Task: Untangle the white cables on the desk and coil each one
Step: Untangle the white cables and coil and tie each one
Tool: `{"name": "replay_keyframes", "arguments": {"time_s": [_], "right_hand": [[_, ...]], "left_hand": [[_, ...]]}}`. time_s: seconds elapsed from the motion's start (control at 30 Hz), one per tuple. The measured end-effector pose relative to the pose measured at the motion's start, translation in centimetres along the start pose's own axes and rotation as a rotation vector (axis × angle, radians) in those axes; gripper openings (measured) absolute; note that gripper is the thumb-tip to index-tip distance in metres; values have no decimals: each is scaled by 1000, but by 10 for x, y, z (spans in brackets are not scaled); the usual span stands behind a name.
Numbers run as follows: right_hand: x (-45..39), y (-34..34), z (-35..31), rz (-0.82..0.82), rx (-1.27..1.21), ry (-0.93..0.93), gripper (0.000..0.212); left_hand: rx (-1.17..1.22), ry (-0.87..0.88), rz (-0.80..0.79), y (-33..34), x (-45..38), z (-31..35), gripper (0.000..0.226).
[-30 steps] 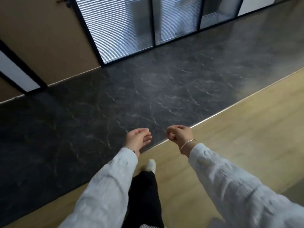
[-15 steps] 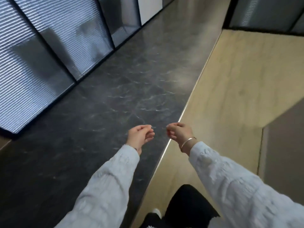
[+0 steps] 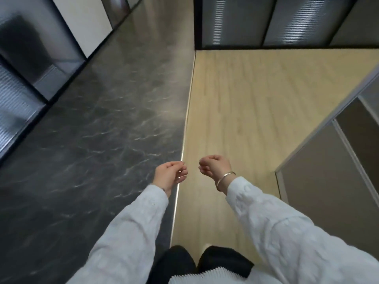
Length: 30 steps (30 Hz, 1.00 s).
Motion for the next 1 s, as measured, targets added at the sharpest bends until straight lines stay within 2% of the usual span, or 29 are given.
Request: {"name": "replay_keyframes", "arguments": {"time_s": [0.23,0.57,0.73,1.0], "right_hand": [[-151,7,-106,114,-55,-40,14],[-378,-8,-274,407,-289,-36,17],[-467,-62,-351,585,-417,-26,9],[-602,-197,-448,782,-558,-30,9]], "left_hand": [[-76,24,-101,129,-134,90,12],[-306,56,-395,379,-326,238,4],[-434,42,-584,537,-383,280,6],[-555,3,-762,785,-417,282,6]]}}
Point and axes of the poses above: each hand's wrist, its own x-axis away from the middle knuckle, its own y-axis out of the palm, z = x × y, the point moved 9 cm from there along -x, towards the middle knuckle, and after that the axes turned 12 degrees about z, right-handed, at the moved point
